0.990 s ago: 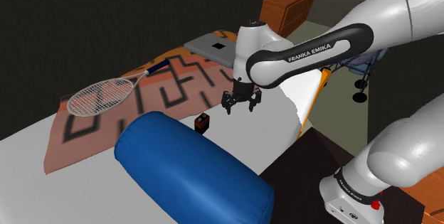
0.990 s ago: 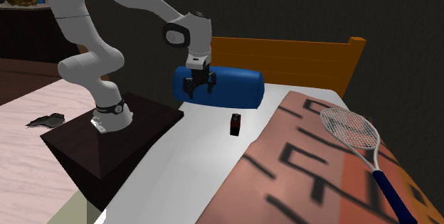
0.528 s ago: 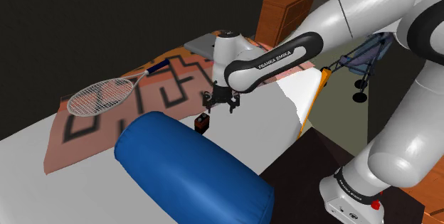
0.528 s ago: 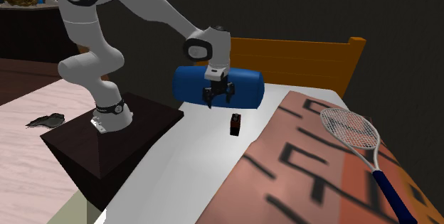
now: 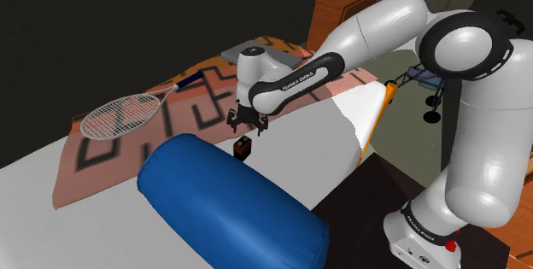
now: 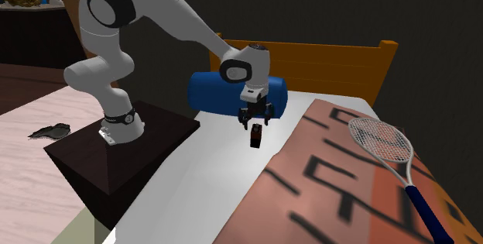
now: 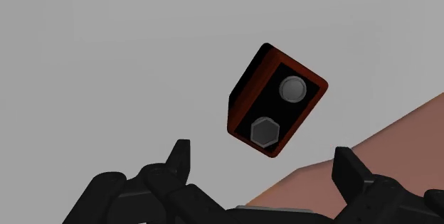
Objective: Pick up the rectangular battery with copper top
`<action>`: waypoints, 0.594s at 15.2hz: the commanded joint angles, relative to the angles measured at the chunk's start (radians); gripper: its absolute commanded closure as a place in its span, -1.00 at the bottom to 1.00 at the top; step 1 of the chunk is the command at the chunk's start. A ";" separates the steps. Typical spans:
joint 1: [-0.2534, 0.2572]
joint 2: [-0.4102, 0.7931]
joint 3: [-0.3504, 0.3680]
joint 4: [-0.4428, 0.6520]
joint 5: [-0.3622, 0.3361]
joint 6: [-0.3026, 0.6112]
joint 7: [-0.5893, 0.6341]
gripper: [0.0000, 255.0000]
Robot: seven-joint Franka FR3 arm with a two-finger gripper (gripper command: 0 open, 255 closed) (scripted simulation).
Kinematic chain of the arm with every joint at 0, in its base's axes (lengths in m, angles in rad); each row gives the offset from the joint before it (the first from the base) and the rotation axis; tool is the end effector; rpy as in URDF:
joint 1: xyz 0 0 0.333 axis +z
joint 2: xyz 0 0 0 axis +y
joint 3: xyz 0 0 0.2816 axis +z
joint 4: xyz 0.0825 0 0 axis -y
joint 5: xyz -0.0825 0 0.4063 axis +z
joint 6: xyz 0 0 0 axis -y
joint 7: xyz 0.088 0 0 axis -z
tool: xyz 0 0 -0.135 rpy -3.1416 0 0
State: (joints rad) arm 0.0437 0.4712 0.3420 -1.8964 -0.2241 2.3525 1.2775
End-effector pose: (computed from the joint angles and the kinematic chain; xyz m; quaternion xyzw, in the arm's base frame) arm 0.5910 0.2311 0.1933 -0.9266 0.3759 -0.0097 0.0050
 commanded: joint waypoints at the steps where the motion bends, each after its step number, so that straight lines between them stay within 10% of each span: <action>1: 0.008 0.025 -0.009 0.014 -0.011 0.014 0.014 -1.00; 8: 0.020 0.077 -0.026 0.011 -0.034 0.066 0.029 -1.00; 9: 0.019 0.076 -0.026 0.009 -0.034 0.068 0.029 1.00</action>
State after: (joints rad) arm 0.0626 0.5461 0.3170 -1.8875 -0.2576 2.4182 1.3063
